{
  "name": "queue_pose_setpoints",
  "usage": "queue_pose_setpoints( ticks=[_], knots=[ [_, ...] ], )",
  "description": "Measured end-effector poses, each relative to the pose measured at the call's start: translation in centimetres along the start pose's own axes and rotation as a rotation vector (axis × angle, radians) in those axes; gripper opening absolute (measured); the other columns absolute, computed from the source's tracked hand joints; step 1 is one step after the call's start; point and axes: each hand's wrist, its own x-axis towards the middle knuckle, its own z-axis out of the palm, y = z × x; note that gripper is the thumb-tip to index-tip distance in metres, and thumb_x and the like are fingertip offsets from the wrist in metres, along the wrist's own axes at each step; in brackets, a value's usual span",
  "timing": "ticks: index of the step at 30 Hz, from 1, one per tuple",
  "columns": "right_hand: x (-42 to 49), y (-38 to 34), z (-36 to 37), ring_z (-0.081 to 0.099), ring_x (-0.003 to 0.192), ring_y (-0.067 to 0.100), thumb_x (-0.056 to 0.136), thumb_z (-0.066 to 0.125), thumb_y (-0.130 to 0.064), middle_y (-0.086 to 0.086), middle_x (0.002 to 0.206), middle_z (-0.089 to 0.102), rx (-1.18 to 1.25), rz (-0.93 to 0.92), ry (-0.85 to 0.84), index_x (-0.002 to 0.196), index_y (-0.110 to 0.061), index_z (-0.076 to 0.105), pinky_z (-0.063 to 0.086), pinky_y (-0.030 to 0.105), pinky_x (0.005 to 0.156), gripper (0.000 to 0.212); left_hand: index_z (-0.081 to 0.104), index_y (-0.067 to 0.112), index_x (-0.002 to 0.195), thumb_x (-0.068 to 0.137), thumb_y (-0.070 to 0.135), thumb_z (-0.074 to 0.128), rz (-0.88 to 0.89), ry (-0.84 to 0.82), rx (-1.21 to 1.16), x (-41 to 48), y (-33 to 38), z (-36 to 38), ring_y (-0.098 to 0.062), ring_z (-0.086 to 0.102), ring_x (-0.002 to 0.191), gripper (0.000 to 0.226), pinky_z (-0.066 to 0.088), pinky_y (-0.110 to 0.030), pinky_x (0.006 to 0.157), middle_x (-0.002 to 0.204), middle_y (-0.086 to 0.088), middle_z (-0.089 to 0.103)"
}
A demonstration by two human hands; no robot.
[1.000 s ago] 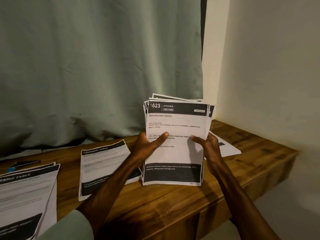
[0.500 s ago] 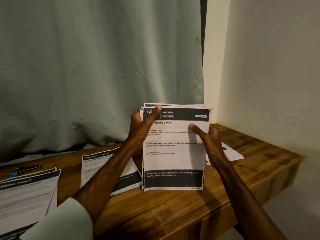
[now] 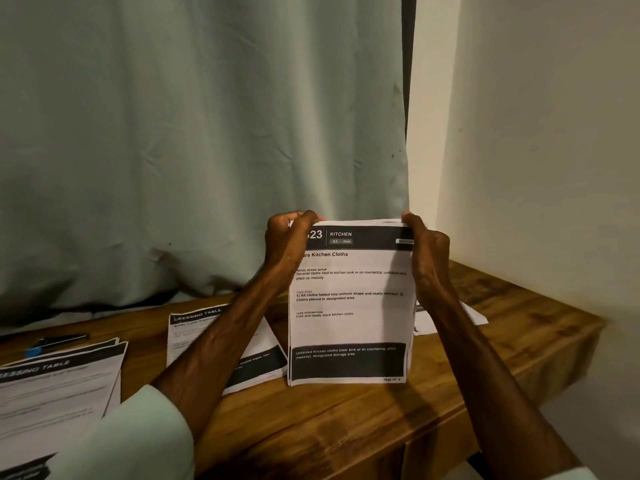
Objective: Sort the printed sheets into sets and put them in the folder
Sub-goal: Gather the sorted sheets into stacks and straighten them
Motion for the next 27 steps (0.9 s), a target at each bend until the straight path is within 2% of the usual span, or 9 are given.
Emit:
queue_pose_setpoints(
  ticks=[3, 5, 8, 11, 15, 19, 22, 25, 27],
  knots=[
    [0.0, -0.7, 0.2, 0.059, 0.076, 0.014, 0.102, 0.055, -0.04, -0.003, 0.085, 0.067, 0.009, -0.032, 0.015, 0.084, -0.021, 0.065, 0.044, 0.028, 0.069, 0.027, 0.074, 0.001, 0.087, 0.091, 0.019, 0.065, 0.004, -0.004, -0.026, -0.2, 0.5, 0.1, -0.032, 0.071, 0.064, 0.02, 0.057, -0.033, 0.058, 0.073, -0.017, 0.072],
    [-0.1, -1.0, 0.3, 0.063, 0.079, 0.015, 0.103, 0.054, -0.042, -0.005, 0.086, 0.07, 0.009, -0.078, 0.018, 0.084, -0.025, 0.068, 0.048, 0.028, 0.073, 0.029, 0.074, 0.003, 0.087, 0.091, 0.019, 0.066, 0.0, -0.019, -0.03, -0.2, 0.7, 0.2, -0.032, 0.071, 0.064, 0.018, 0.057, -0.033, 0.058, 0.072, -0.016, 0.072],
    [-0.1, -0.8, 0.4, 0.063, 0.075, 0.013, 0.102, 0.054, -0.032, -0.007, 0.083, 0.07, -0.017, -0.127, 0.029, 0.079, -0.026, 0.068, 0.049, 0.027, 0.068, 0.028, 0.073, 0.002, 0.089, 0.091, 0.02, 0.067, -0.012, -0.035, -0.034, 0.0, 0.6, 0.0, -0.033, 0.071, 0.065, 0.02, 0.057, -0.034, 0.06, 0.073, -0.017, 0.072],
    [0.0, -0.7, 0.6, 0.064, 0.08, 0.011, 0.102, 0.054, -0.026, -0.007, 0.088, 0.071, -0.009, -0.177, 0.041, 0.086, -0.026, 0.072, 0.048, 0.022, 0.068, 0.024, 0.071, 0.001, 0.093, 0.09, 0.026, 0.07, -0.025, -0.061, -0.041, 0.1, 0.5, -0.2, -0.033, 0.072, 0.066, 0.026, 0.058, -0.037, 0.064, 0.073, -0.015, 0.072],
    [0.4, -0.4, 0.9, 0.065, 0.093, 0.01, 0.106, 0.051, -0.027, -0.001, 0.103, 0.071, -0.054, -0.348, 0.05, 0.105, -0.012, 0.075, 0.052, 0.012, 0.071, 0.029, 0.068, 0.006, 0.103, 0.084, 0.045, 0.08, -0.022, -0.096, -0.07, -0.6, 1.0, -0.4, -0.026, 0.074, 0.07, 0.045, 0.061, -0.034, 0.065, 0.08, -0.01, 0.076],
    [0.6, 0.3, 1.1, 0.067, 0.093, 0.01, 0.107, 0.049, -0.032, 0.0, 0.104, 0.073, -0.126, -0.46, 0.082, 0.107, -0.009, 0.073, 0.06, 0.025, 0.075, 0.034, 0.066, 0.007, 0.113, 0.082, 0.027, 0.082, 0.029, -0.173, -0.04, -1.8, 0.0, -1.8, -0.024, 0.075, 0.086, 0.04, 0.062, -0.033, 0.074, 0.099, -0.009, 0.077],
    [1.2, 0.8, 1.4, 0.068, 0.095, 0.012, 0.106, 0.05, -0.036, 0.0, 0.105, 0.073, -0.133, -0.47, 0.109, 0.107, -0.009, 0.073, 0.062, 0.036, 0.079, 0.035, 0.064, 0.012, 0.114, 0.084, 0.013, 0.08, -0.044, -0.272, 0.026, -2.8, -2.4, -2.9, -0.016, 0.076, 0.087, 0.035, 0.063, -0.031, 0.073, 0.098, 0.003, 0.078],
    [1.5, 0.9, 1.7, 0.067, 0.096, 0.012, 0.105, 0.051, -0.038, -0.001, 0.106, 0.073, -0.148, -0.468, 0.114, 0.109, -0.008, 0.073, 0.061, 0.036, 0.083, 0.036, 0.066, 0.011, 0.122, 0.082, 0.026, 0.081, -0.103, -0.331, 0.159, -3.4, -5.2, -3.4, -0.015, 0.076, 0.093, 0.045, 0.063, -0.039, 0.084, 0.108, 0.002, 0.077],
    [1.6, 0.8, 1.7, 0.065, 0.095, 0.006, 0.104, 0.051, -0.042, -0.005, 0.108, 0.071, -0.163, -0.439, 0.094, 0.113, -0.01, 0.071, 0.058, 0.027, 0.086, 0.039, 0.068, 0.012, 0.121, 0.087, 0.028, 0.077, -0.097, -0.319, 0.175, -3.7, -6.3, -3.3, -0.015, 0.076, 0.095, 0.039, 0.062, -0.039, 0.085, 0.112, 0.0, 0.076]
  ],
)
